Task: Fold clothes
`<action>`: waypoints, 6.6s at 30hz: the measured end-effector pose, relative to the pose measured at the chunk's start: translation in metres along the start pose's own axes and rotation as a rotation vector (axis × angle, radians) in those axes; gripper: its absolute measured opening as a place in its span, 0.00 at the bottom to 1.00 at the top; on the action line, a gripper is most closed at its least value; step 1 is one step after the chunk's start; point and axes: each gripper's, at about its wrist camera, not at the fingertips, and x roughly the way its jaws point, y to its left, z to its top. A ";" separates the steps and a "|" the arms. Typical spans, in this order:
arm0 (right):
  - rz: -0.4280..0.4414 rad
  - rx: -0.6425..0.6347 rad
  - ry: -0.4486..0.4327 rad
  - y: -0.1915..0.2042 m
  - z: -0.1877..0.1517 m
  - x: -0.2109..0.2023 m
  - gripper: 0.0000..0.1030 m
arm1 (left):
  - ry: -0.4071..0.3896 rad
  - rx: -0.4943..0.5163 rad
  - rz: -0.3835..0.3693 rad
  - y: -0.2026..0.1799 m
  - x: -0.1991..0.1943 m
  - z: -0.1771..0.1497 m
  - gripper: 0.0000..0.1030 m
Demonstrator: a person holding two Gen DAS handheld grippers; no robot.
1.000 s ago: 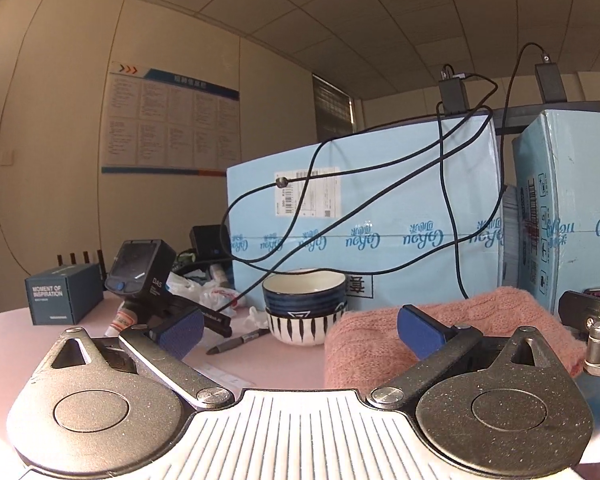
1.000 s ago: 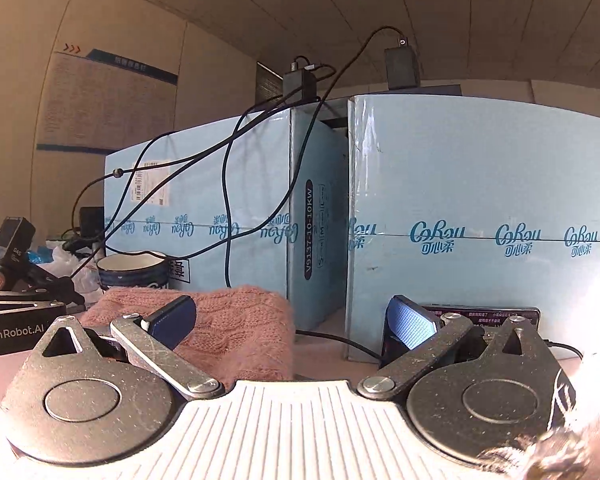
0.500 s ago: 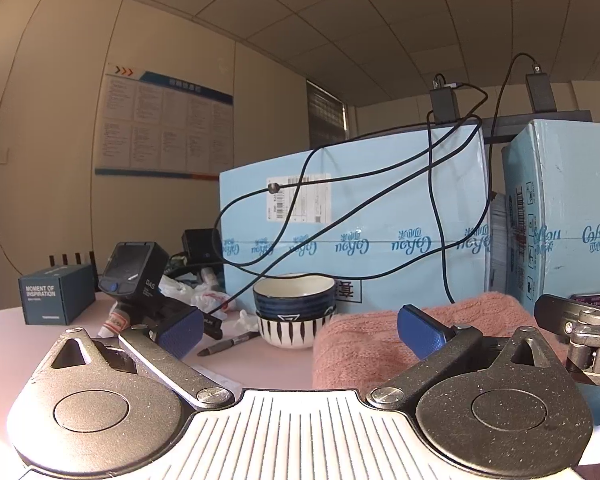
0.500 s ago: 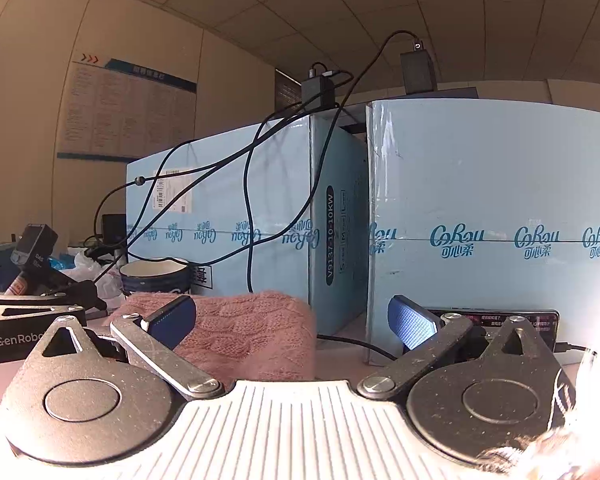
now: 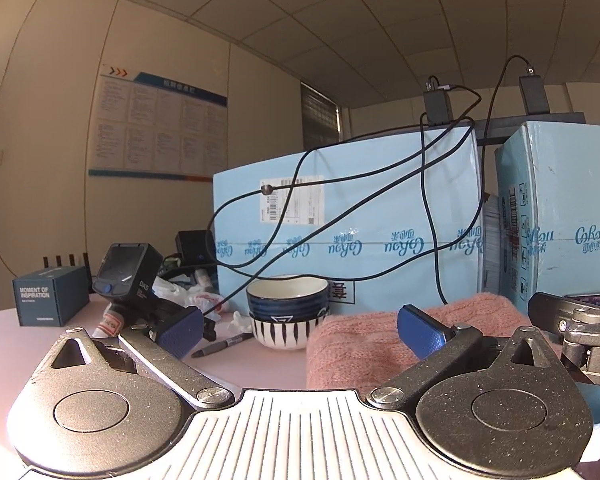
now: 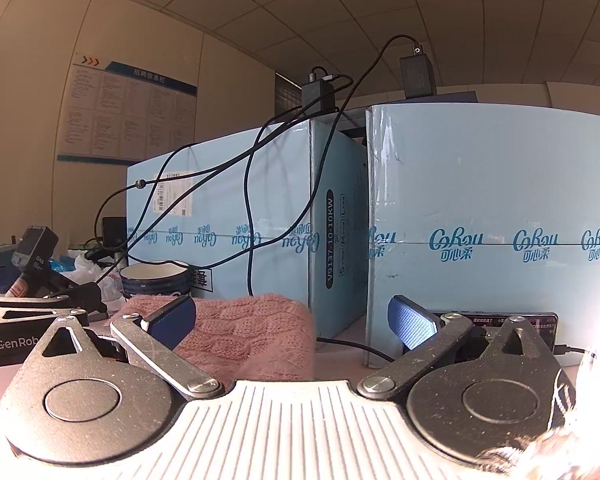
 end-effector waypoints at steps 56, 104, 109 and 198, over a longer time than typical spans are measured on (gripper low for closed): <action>0.002 -0.013 0.006 0.001 0.001 0.000 1.00 | 0.004 -0.002 -0.033 0.000 0.001 0.000 1.00; 0.004 -0.012 0.007 0.001 0.001 0.000 1.00 | 0.001 -0.003 -0.036 0.000 0.000 0.000 1.00; 0.004 -0.011 0.008 0.001 0.001 0.000 1.00 | 0.002 -0.003 -0.037 0.000 0.001 0.000 1.00; 0.005 -0.008 0.009 0.001 0.001 0.000 1.00 | 0.007 -0.003 -0.069 0.001 0.001 0.000 1.00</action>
